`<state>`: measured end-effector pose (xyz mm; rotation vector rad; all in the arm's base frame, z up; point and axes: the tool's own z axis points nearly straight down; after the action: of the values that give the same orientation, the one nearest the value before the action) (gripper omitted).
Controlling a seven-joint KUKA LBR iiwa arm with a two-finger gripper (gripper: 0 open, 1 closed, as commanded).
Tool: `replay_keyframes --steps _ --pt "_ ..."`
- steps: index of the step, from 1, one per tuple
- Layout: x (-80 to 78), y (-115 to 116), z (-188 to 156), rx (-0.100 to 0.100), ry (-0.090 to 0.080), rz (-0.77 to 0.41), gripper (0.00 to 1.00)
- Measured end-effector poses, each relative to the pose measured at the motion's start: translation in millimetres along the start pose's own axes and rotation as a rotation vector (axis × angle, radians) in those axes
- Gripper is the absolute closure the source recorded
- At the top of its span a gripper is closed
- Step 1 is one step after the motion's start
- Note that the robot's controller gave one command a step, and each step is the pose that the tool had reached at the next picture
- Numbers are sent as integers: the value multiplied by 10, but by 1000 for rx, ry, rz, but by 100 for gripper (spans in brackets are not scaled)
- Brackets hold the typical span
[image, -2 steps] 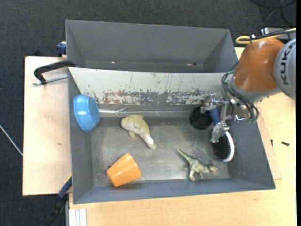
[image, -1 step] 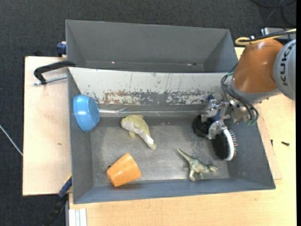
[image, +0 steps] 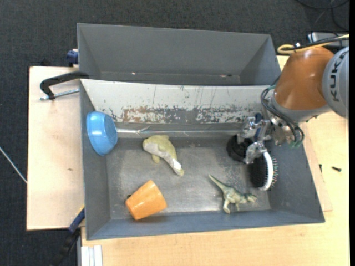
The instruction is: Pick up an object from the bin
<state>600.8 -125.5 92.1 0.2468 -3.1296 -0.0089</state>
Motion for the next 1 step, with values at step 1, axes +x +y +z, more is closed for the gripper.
replay_keyframes --steps 1 --pt "-12 -2 27 2 -11 4 0"
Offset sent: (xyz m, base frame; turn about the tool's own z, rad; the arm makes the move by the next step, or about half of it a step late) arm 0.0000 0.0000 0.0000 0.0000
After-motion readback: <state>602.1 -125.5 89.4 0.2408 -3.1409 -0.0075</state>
